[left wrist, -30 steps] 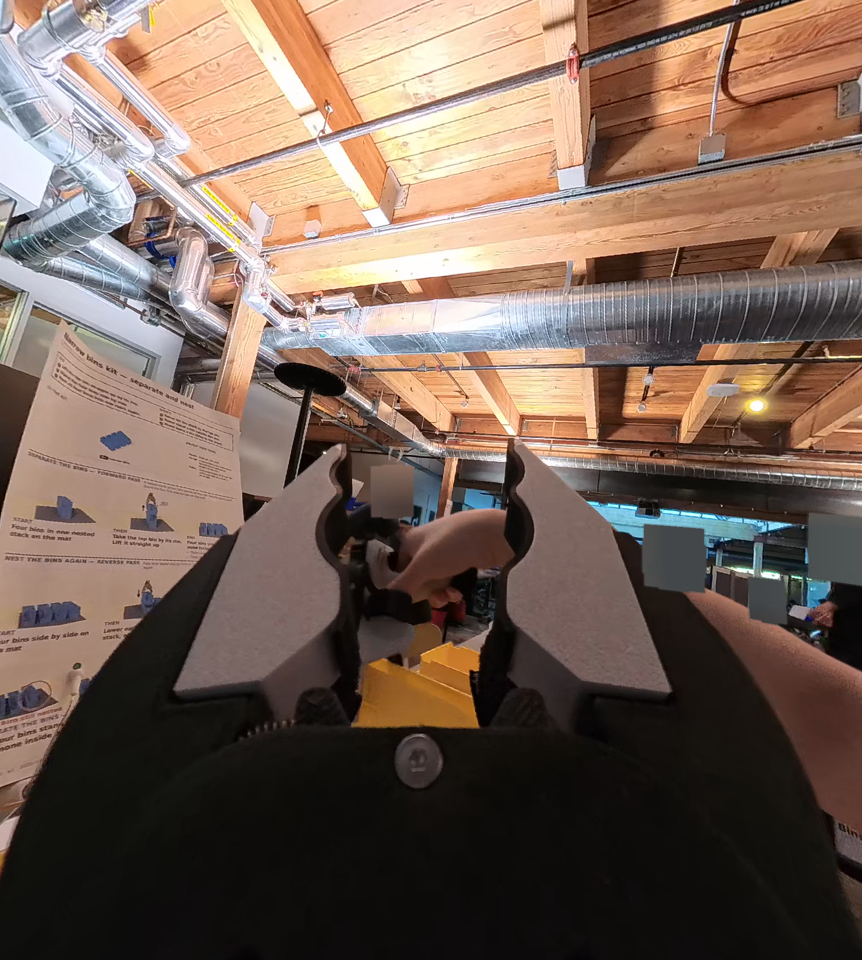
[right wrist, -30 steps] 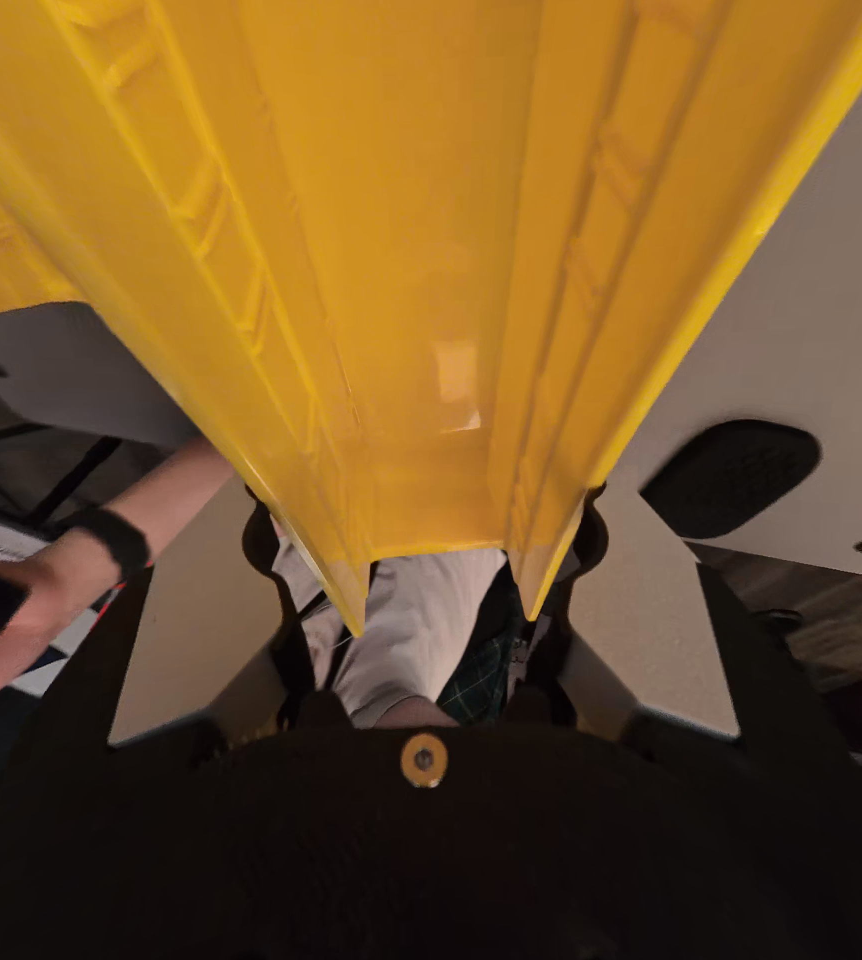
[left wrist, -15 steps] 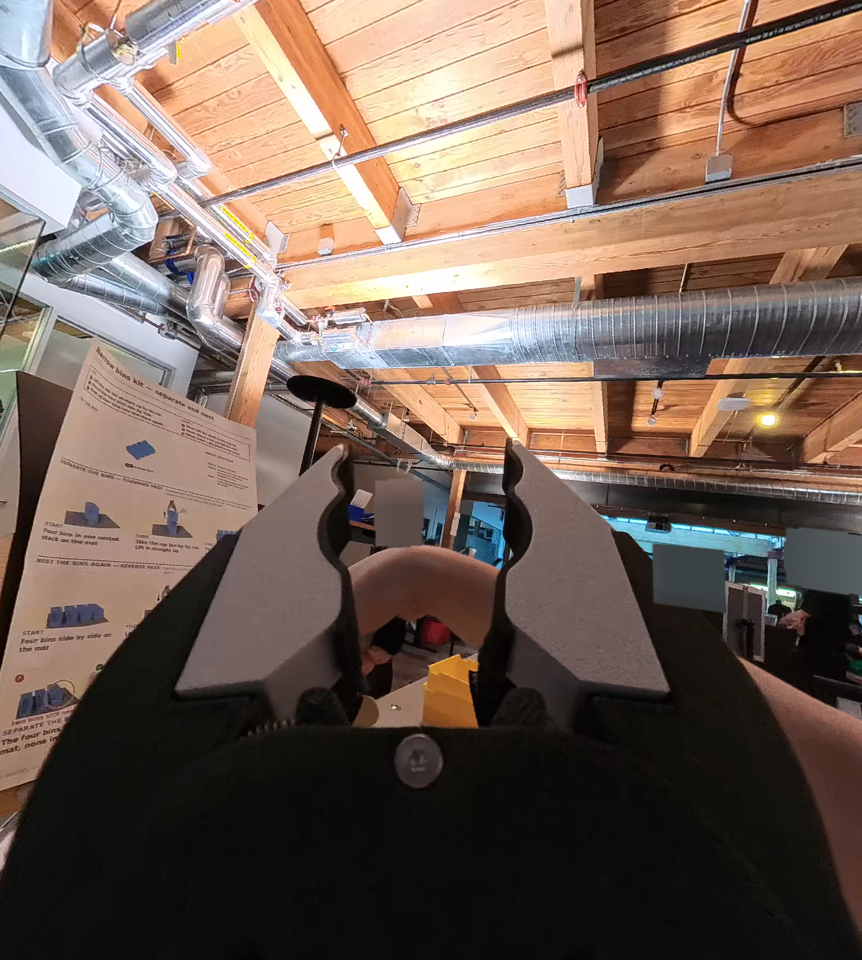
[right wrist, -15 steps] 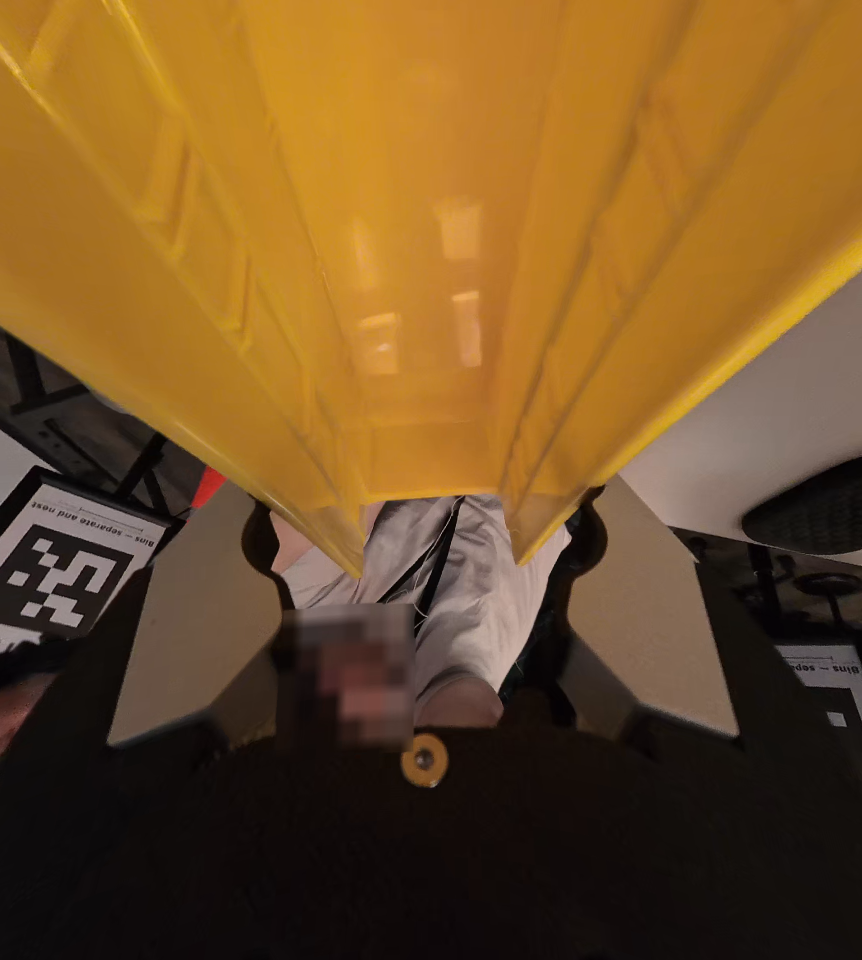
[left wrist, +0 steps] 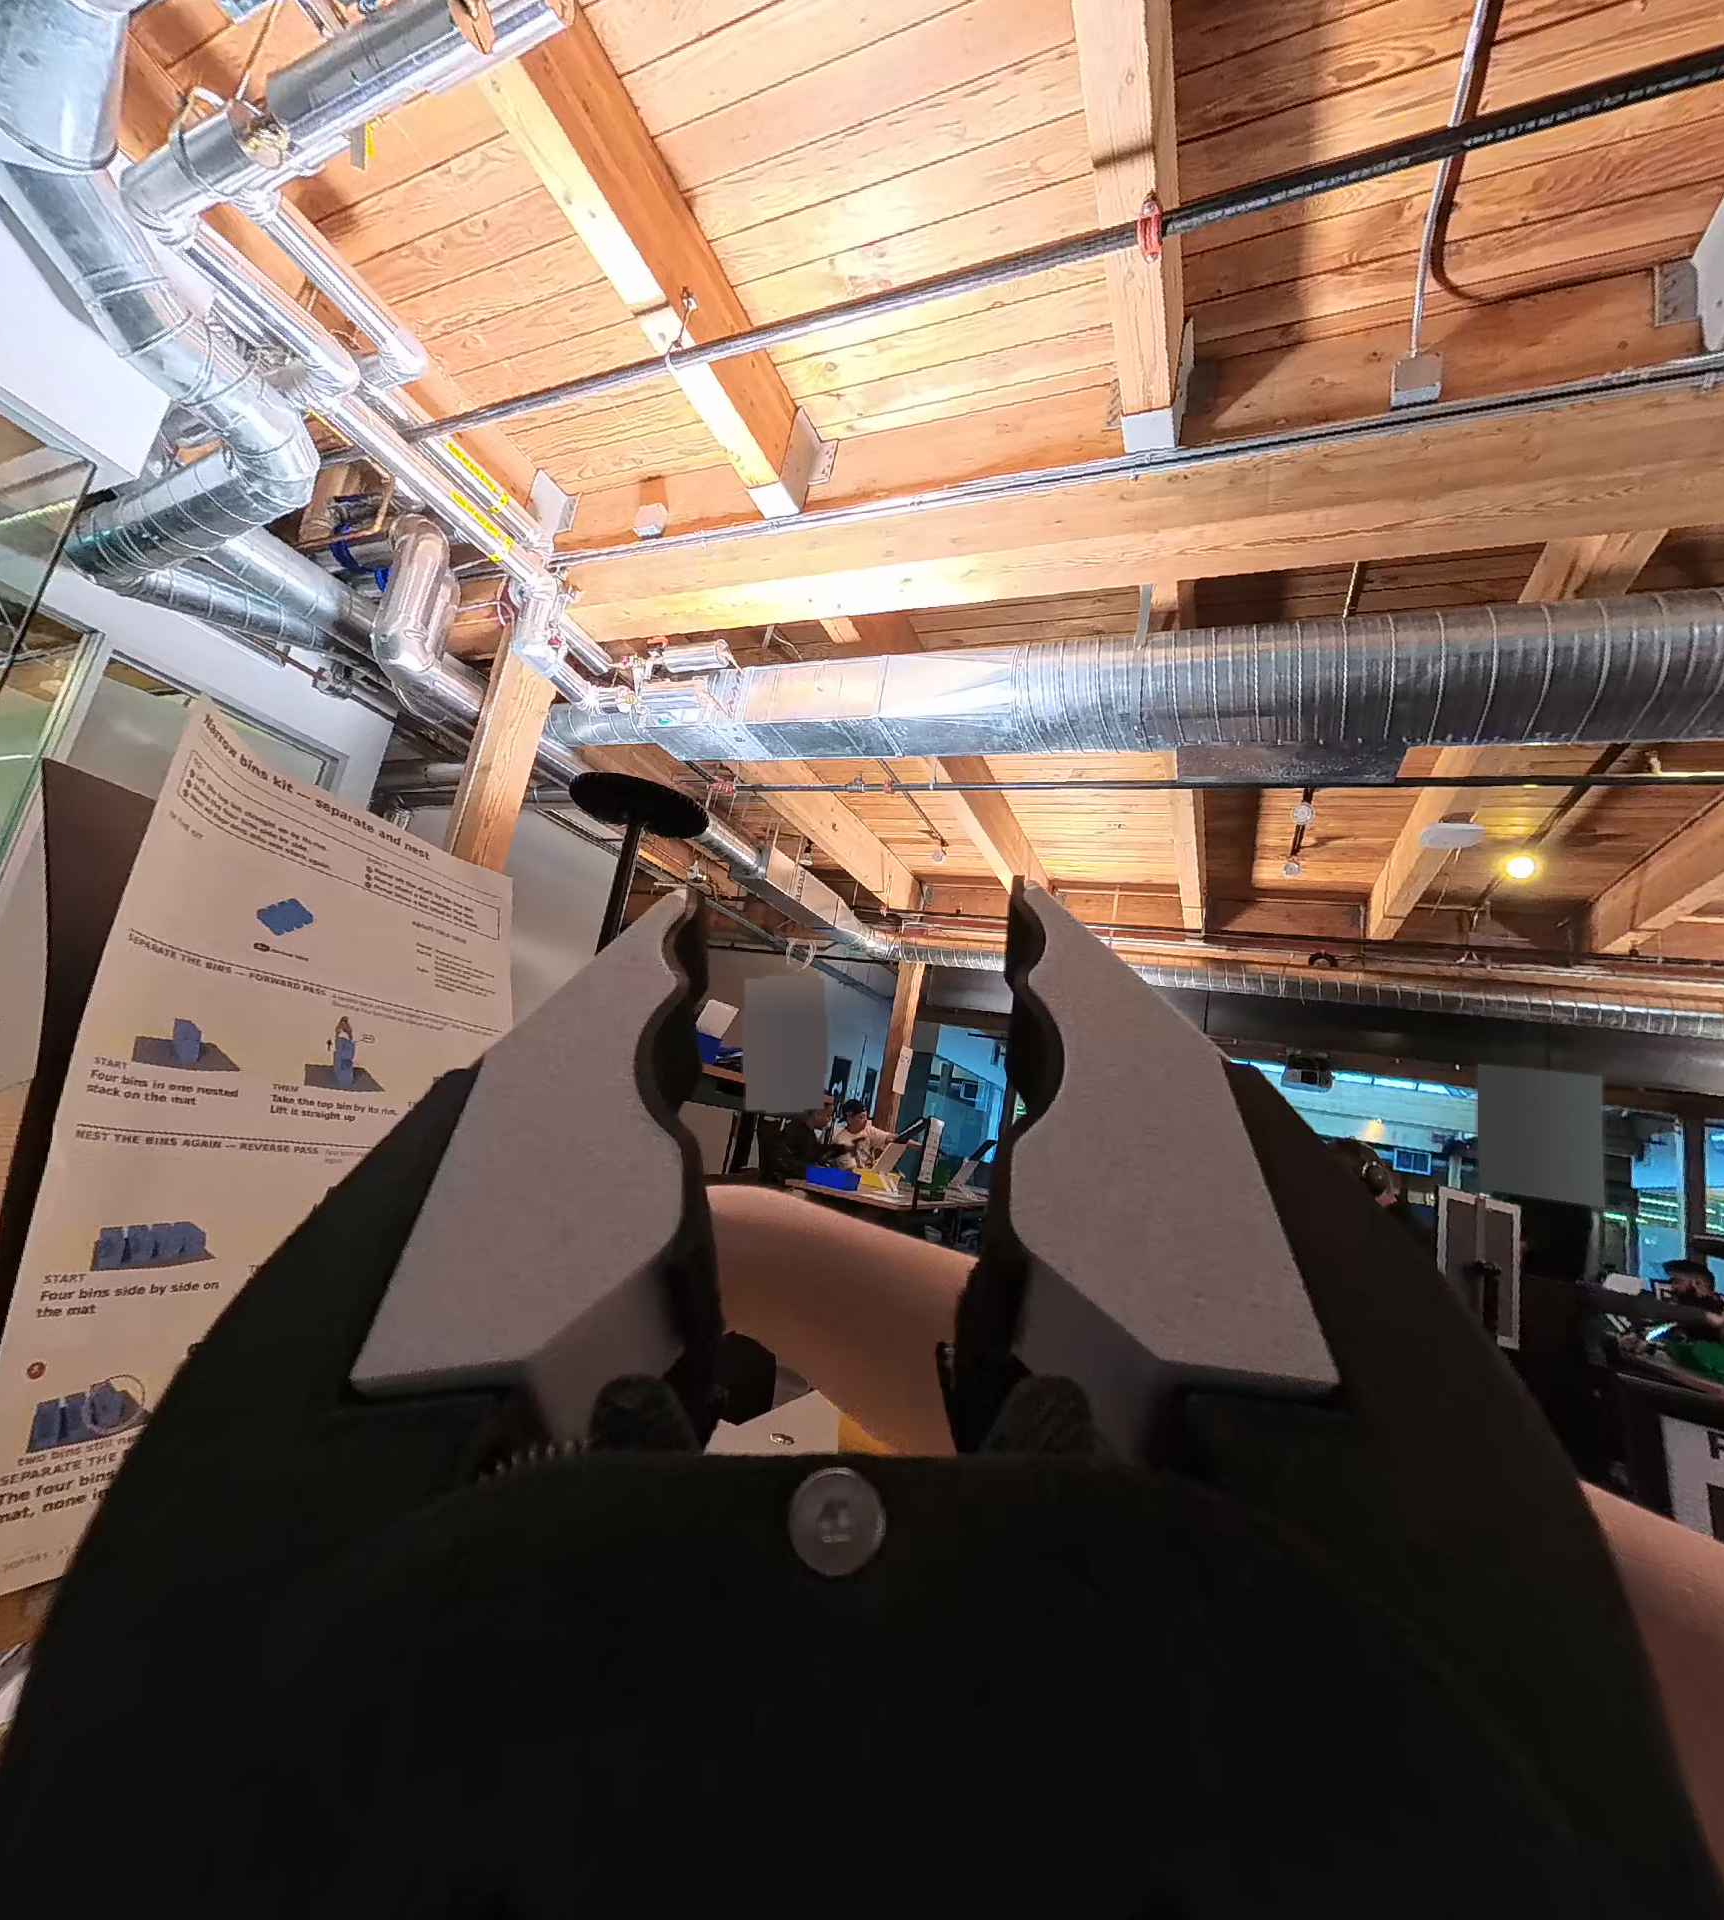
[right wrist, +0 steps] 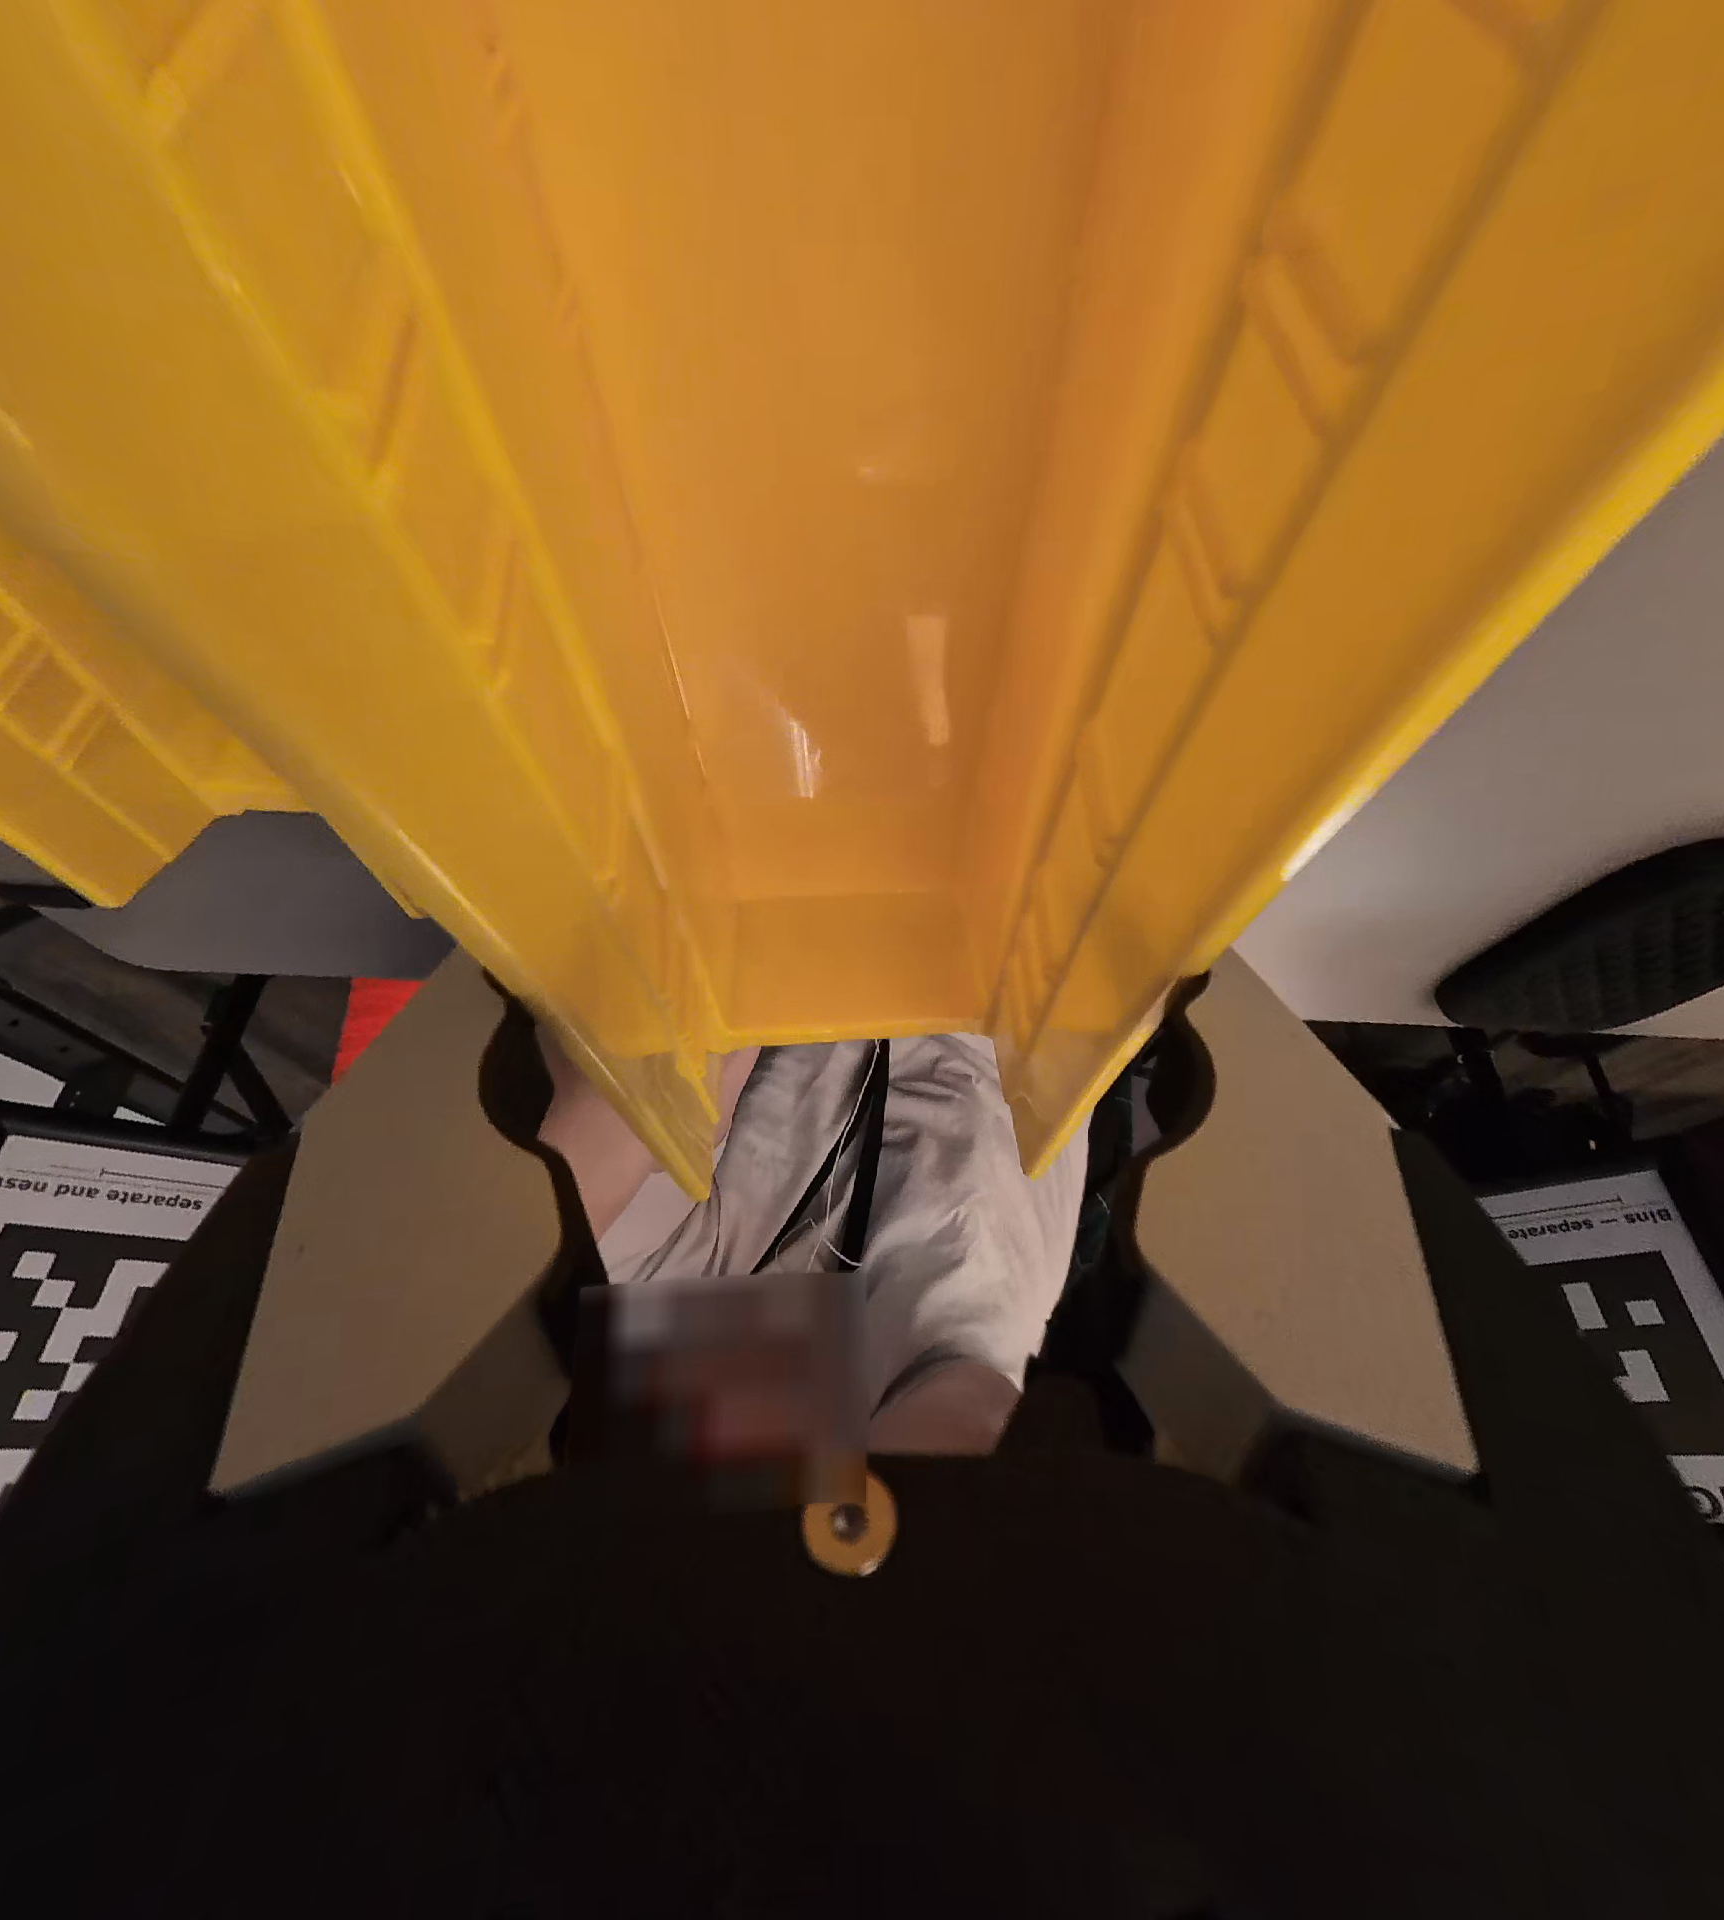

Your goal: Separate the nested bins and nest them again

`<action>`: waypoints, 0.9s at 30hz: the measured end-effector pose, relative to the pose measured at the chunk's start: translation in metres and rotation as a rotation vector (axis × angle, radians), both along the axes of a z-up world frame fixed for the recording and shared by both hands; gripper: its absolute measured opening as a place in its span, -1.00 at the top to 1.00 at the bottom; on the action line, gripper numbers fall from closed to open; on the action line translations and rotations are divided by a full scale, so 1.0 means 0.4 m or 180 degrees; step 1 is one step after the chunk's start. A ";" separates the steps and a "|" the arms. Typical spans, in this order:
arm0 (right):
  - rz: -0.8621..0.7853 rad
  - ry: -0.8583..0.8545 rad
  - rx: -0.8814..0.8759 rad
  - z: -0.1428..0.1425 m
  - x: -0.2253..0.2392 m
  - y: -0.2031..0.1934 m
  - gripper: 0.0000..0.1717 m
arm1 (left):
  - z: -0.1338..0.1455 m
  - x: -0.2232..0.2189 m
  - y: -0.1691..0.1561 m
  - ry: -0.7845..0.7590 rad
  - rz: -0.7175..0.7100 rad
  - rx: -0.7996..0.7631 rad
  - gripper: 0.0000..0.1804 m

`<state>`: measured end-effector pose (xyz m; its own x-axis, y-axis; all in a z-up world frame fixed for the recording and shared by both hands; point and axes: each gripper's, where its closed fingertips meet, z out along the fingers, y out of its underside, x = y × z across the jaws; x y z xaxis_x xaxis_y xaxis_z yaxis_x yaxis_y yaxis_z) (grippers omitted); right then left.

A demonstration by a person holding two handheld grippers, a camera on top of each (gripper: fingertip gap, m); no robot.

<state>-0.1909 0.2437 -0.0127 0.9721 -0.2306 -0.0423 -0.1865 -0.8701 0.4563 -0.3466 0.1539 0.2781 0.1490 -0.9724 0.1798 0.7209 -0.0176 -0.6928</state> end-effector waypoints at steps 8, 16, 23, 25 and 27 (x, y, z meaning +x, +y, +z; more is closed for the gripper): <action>0.0006 -0.0110 0.0035 -0.030 0.004 0.025 -0.39 | 0.000 0.011 -0.004 0.0031 -0.0010 0.0013 0.38; 0.0051 -0.0159 0.0125 -0.036 0.000 0.050 -0.33 | -0.003 0.024 -0.001 0.0080 0.0004 0.0008 0.38; 0.0013 -0.0098 0.0078 -0.077 -0.001 0.041 -0.44 | -0.005 0.035 0.002 0.0107 0.0005 -0.0006 0.38; 0.0078 -0.0082 0.0085 -0.075 -0.003 0.041 -0.47 | -0.006 0.043 0.002 0.0144 0.0011 -0.0002 0.38; 0.0185 -0.0071 0.0116 -0.058 -0.003 0.041 -0.45 | -0.007 0.050 0.002 0.0175 0.0024 -0.0006 0.38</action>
<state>-0.1921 0.2603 -0.0360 0.9846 -0.1723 -0.0278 -0.1449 -0.8956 0.4205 -0.3265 0.1549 0.2753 0.1659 -0.9709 0.1729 0.6819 -0.0137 -0.7313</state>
